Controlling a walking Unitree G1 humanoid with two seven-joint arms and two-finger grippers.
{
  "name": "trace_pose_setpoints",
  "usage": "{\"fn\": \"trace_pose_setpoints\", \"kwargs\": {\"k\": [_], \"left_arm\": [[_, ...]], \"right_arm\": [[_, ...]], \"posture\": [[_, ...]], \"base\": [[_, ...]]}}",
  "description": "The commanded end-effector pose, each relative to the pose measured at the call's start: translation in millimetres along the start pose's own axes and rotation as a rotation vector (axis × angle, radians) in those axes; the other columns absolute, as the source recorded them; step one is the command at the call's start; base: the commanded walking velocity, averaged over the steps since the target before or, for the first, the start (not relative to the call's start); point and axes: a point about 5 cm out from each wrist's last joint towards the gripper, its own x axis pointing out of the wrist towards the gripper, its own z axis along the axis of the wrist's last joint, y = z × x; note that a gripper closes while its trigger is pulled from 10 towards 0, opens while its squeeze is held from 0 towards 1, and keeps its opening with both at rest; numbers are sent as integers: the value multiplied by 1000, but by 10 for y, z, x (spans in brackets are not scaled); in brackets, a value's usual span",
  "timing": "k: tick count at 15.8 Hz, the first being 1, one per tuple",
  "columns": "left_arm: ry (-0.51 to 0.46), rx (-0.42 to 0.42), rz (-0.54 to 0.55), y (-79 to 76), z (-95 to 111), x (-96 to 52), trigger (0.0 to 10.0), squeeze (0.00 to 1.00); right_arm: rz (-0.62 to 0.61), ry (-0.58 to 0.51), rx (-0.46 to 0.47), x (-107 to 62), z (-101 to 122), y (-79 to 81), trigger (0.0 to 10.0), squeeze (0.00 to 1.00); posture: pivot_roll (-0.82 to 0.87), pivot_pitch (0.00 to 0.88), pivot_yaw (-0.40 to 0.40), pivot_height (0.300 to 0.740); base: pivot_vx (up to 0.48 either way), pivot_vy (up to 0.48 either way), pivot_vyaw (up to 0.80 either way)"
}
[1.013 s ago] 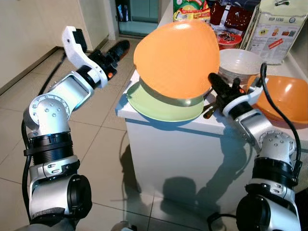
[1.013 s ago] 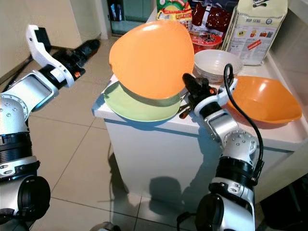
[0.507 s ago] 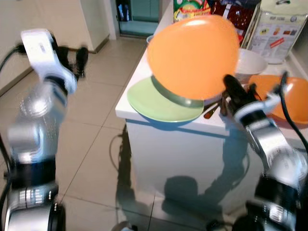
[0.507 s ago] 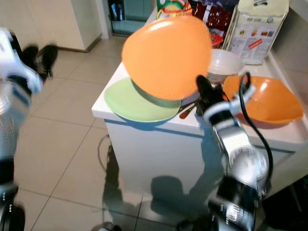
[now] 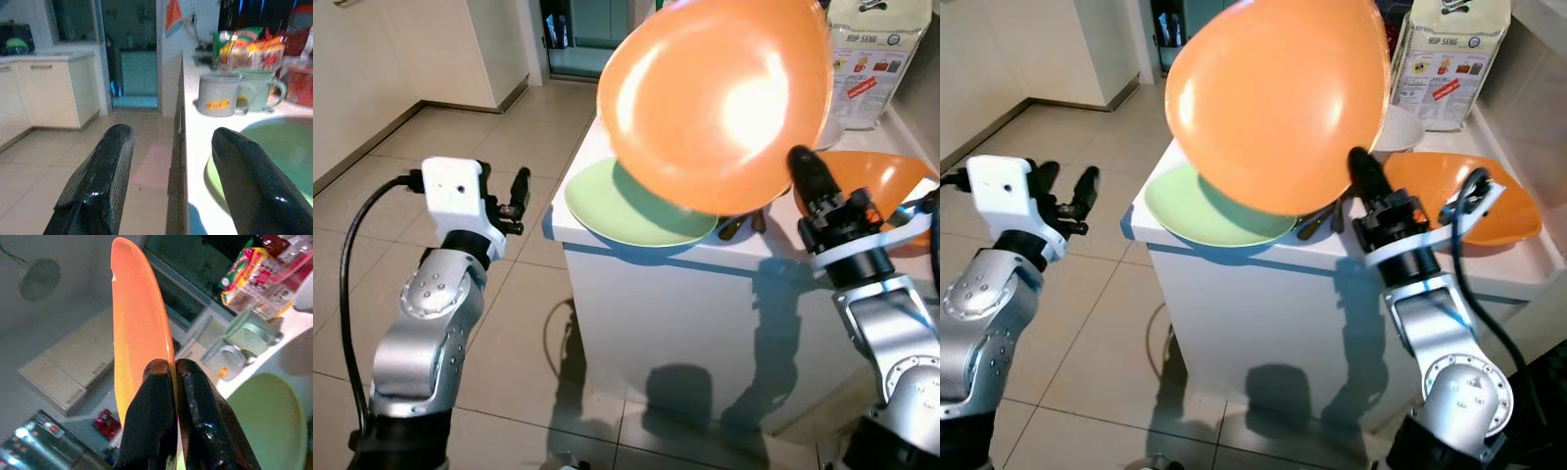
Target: Setting the table
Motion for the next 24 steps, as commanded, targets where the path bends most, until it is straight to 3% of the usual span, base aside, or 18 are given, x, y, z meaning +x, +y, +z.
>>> {"fn": "trace_pose_setpoints", "kwargs": {"k": [1, 7, 13, 16, 21, 24], "left_arm": [[-15, 20, -8, -51, 6, -43, 10000, 0], [-30, 48, -31, -101, 33, -71, 10000, 0], [21, 61, -57, -210, -94, -41, 10000, 0], [31, 59, -55, -240, -137, -27, 10000, 0], [45, 66, -63, -323, -200, 53, 10000, 0], [48, 70, -61, -314, -219, 59, 10000, 0]], "right_arm": [[60, -13, -58, -9, 14, 133, 10000, 0], [50, -27, -101, -56, -38, 137, 10000, 0], [-24, -37, -260, -3, 9, 96, 10000, 0], [-60, -37, -296, -17, 0, 43, 10000, 0], [-197, -69, -364, -54, 13, -154, 10000, 0], [-215, -89, -360, -67, 43, -181, 10000, 0]], "posture": [[-24, 0, 20, 740], [-5, 0, 16, 740], [-18, 0, 17, 740], [-20, 0, 13, 740], [-21, 0, 7, 740], [-21, 0, 5, 740]], "base": [[0, 0, 0], [-210, 0, 0], [-146, 0, 0], [0, 0, 0], [0, -406, 0], [0, -431, 0]]}}
